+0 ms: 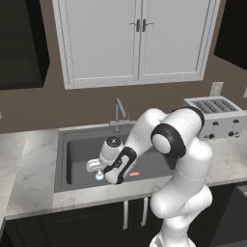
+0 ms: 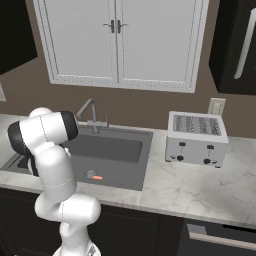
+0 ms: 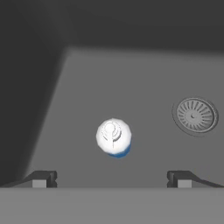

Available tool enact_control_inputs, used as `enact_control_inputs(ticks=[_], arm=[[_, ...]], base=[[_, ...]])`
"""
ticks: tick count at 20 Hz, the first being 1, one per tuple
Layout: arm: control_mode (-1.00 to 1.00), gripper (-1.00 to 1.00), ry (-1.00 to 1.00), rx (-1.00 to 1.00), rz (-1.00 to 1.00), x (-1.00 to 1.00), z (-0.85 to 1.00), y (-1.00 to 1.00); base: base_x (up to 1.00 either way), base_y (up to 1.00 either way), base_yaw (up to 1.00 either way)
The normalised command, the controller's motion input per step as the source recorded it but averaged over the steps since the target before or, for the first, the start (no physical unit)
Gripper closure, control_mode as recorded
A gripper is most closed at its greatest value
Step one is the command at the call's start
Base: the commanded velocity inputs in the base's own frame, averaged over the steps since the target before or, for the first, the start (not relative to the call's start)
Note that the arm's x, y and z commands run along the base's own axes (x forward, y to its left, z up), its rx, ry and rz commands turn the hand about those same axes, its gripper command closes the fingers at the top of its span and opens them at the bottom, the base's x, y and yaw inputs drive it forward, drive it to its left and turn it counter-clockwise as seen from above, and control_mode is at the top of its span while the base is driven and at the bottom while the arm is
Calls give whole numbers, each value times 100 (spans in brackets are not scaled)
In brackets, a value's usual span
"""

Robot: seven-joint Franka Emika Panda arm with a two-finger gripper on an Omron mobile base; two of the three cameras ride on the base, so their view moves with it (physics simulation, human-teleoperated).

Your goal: Pick up the bar soap and soap dispenser from the sink, and place them back in the cabinet, and close the cabinet door.

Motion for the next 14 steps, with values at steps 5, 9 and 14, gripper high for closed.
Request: enact_control_inputs(ticks=[5, 9, 14], arm=[[-100, -100, 0, 0, 0, 3, -2, 0], [-100, -100, 0, 0, 0, 3, 0, 0], [-100, -100, 0, 0, 0, 4, -3, 0]], base=[[0, 0, 0], [0, 0, 0], [0, 0, 0]])
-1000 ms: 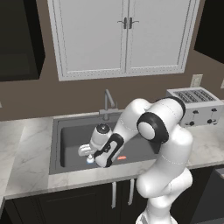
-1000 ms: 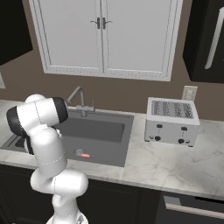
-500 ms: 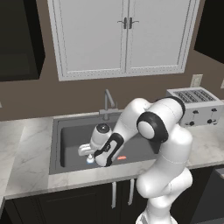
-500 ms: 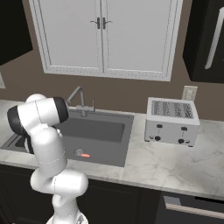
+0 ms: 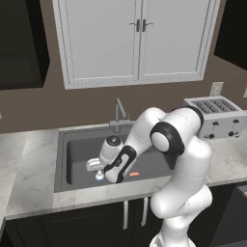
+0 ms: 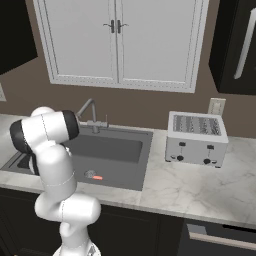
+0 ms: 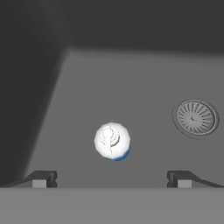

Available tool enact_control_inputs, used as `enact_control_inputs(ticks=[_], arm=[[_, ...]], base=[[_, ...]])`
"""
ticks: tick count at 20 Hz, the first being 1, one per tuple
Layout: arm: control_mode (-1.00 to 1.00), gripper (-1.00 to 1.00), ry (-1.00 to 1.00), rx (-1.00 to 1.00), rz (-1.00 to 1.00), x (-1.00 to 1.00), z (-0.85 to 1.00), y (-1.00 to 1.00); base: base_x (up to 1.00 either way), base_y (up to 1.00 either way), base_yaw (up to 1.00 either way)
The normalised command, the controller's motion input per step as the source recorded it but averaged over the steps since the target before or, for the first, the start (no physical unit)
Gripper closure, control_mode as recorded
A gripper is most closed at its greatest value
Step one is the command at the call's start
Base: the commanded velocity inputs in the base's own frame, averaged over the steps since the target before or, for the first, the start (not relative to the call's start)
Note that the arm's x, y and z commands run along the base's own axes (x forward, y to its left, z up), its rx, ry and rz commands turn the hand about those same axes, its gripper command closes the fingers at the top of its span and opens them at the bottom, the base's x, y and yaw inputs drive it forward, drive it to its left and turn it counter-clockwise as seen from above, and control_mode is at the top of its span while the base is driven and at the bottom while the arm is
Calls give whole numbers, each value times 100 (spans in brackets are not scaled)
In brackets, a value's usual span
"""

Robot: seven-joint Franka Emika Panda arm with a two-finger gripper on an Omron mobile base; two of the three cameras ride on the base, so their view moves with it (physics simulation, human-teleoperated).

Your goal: Pick up the bar soap and soap dispenser from the sink, and place them back in the cabinet, and close the cabinet door.

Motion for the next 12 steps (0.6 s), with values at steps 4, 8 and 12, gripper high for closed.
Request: enact_control_inputs(ticks=[4, 8, 12], arm=[[-100, -100, 0, 0, 0, 5, -7, 0], [-100, -100, 0, 0, 0, 7, -7, 0], [-100, -100, 0, 0, 0, 7, -5, 1]], base=[[0, 0, 0], [0, 0, 0], [0, 0, 0]])
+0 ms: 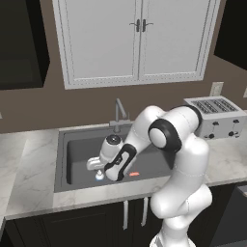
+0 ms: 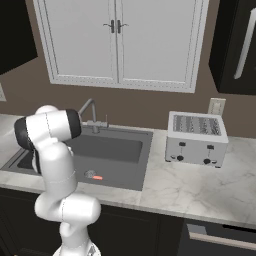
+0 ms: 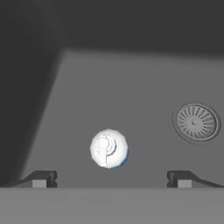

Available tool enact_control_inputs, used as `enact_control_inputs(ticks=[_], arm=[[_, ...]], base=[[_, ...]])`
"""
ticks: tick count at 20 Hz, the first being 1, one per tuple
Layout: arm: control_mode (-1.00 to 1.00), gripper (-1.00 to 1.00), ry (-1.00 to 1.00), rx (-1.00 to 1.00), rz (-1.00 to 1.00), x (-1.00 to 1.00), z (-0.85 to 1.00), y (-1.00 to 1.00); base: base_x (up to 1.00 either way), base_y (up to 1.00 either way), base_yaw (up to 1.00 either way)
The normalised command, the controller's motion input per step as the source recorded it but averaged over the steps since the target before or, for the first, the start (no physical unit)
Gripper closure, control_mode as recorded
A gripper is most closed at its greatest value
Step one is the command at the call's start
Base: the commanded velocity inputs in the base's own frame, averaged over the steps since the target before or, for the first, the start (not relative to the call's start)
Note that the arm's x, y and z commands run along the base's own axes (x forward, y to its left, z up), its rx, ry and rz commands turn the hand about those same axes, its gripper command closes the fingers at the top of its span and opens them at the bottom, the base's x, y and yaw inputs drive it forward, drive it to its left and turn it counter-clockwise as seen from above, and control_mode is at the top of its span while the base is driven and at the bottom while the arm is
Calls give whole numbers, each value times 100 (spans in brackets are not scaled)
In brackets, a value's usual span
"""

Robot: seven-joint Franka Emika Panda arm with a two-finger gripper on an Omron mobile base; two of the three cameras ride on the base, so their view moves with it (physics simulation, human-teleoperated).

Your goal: Pick up the bar soap and soap dispenser from the sink, and place them back in the cabinet, and close the cabinet door.

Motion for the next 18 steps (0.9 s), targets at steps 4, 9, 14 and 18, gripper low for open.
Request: enact_control_inputs(ticks=[4, 9, 14, 18], arm=[[-100, -100, 0, 0, 0, 4, -8, 6], [-100, -100, 0, 0, 0, 0, -8, 7], [-100, -100, 0, 0, 0, 0, -9, 9], [-100, -100, 0, 0, 0, 0, -6, 4]], base=[[0, 0, 0], [0, 0, 0], [0, 0, 0], [0, 0, 0]])
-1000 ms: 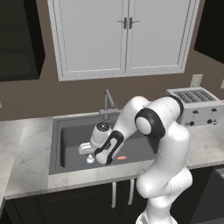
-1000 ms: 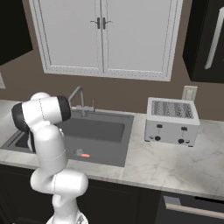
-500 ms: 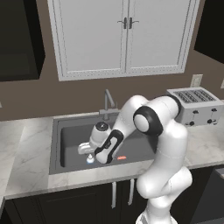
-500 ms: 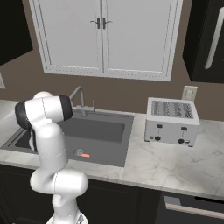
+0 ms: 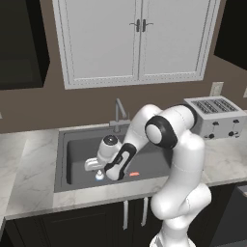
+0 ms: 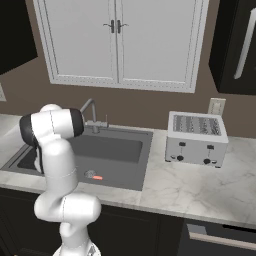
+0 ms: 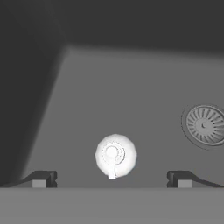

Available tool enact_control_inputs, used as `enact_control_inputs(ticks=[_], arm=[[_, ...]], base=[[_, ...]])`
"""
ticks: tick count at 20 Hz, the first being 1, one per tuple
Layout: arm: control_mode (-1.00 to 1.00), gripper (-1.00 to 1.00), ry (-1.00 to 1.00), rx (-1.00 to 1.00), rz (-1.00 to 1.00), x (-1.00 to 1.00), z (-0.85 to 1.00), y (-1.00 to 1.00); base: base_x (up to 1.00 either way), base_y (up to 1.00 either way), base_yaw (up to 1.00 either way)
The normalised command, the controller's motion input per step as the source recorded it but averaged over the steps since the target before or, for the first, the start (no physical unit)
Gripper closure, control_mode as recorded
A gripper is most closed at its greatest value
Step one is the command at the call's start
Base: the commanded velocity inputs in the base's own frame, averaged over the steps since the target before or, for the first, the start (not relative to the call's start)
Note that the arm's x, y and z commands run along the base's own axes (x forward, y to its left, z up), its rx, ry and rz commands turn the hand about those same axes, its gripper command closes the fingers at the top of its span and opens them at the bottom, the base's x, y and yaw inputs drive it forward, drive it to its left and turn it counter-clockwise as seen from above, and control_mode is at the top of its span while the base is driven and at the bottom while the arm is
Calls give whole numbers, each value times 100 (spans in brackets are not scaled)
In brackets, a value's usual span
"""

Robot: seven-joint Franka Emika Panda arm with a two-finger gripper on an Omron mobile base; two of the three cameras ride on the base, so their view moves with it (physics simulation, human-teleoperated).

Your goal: Pick up the bar soap and soap dispenser from the sink, and place them back in the cabinet, and close the cabinet door.

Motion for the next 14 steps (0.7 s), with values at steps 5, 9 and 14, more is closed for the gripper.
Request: enact_control_inputs(ticks=[5, 9, 14], arm=[[-100, -100, 0, 0, 0, 0, -6, 0], [-100, -100, 0, 0, 0, 0, -8, 0], [-100, -100, 0, 0, 0, 0, -8, 0]], base=[[0, 0, 0], [0, 0, 0], [0, 0, 0]])
